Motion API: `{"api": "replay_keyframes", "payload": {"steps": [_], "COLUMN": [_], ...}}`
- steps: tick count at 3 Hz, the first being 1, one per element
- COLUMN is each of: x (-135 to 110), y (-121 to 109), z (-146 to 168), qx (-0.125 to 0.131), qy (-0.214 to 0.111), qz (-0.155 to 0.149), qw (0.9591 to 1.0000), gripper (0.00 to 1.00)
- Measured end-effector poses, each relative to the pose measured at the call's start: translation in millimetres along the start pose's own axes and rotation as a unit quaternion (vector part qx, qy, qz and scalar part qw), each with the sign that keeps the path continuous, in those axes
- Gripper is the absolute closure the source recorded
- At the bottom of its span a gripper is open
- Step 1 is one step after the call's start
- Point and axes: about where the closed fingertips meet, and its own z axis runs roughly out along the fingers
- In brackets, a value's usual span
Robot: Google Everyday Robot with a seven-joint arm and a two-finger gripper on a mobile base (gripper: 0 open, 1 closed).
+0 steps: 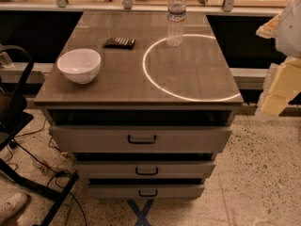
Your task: Place water bottle into white bowl
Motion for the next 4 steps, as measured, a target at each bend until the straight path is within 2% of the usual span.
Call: {"api": "replay_keyframes", "payload": {"steps": [1, 2, 3, 4], "x": [0.0, -1.4, 9.9, -1.3], "y": [0.0, -10.7, -44.4, -82.9], "z": [-0.1, 4.1, 29.9, 44.9], "qx": [0.000, 0.012, 0.035, 0.063], "qy": [0.000, -0.020, -0.106, -0.223], "qz": [0.000, 0.013, 0.078, 0.131], "qw": [1.0000, 0.9996, 0.9906, 0.9640], "gripper": [0.00, 0.00, 0.00, 0.00]}}
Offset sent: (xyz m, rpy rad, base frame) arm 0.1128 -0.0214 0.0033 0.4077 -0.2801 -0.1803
